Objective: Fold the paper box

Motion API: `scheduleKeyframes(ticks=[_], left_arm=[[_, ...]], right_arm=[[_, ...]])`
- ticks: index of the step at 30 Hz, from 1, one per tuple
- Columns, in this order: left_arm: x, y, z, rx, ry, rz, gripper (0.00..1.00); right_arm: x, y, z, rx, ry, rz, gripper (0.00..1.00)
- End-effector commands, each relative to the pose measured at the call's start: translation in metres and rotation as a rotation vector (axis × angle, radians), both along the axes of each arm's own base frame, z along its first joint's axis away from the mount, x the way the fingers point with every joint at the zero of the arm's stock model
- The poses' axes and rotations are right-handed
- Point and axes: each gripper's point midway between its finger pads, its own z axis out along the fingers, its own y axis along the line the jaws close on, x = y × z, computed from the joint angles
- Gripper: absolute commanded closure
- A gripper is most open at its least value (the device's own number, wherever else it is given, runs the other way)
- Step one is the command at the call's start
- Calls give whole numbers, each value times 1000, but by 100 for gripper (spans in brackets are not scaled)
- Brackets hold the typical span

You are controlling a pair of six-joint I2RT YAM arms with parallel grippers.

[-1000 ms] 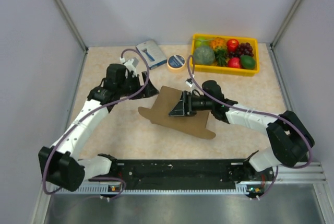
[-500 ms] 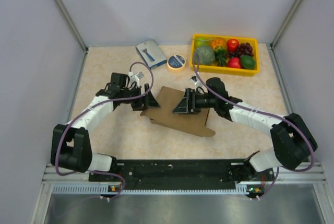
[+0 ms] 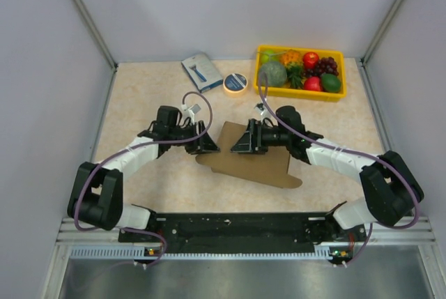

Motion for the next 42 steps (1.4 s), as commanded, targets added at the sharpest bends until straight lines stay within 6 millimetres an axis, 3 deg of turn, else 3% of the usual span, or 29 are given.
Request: scheduleKeyframes(ticks=[1, 6, 8, 10, 14, 18, 19, 24, 25, 29, 32, 34, 35, 36, 37, 39, 42], left_arm=[[2, 7, -11, 82, -52, 26, 50], [-6, 10, -27, 132, -54, 32, 55], [-9, 6, -34, 121, -39, 22, 56], [-11, 3, -41, 124, -27, 19, 61], [-10, 6, -52, 179, -38, 41, 62], [-7, 9, -39, 195, -110, 61, 41], [-6, 14, -40, 222, -110, 77, 29], [0, 12, -42, 240, -111, 64, 19], [0, 10, -49, 238, -89, 55, 19], [6, 1, -54, 190, -85, 47, 39], [4, -2, -57, 173, -69, 50, 46], [4, 0, -61, 186, -61, 59, 53], [4, 2, -64, 194, -57, 61, 56], [5, 2, -65, 195, -67, 65, 60], [6, 2, -66, 194, -75, 66, 64], [2, 6, -73, 207, -72, 76, 72], [-4, 14, -81, 238, -71, 95, 78]], right_arm=[[-2, -5, -2, -22, -26, -2, 36], [-16, -41, 3, -188, -24, -76, 35], [-30, -51, 24, -133, -26, -57, 36], [-37, -72, 25, -132, -7, -96, 37], [-44, -119, -4, -332, -10, -215, 36], [-54, -144, -24, -418, 15, -305, 27], [-56, -146, -31, -422, 42, -325, 23], [-50, -172, -58, -502, 43, -448, 19], [-43, -178, -59, -489, 45, -490, 19], [-38, -184, -71, -455, 85, -519, 22], [-37, -174, -72, -400, 65, -475, 24], [-32, -156, -64, -289, 34, -421, 33], [-39, -151, -75, -259, 54, -393, 38], [-31, -144, -68, -195, 19, -390, 48], [-40, -140, -79, -169, 36, -358, 55], [-39, -140, -83, -159, 15, -368, 71], [-31, -147, -94, -224, -7, -390, 84]])
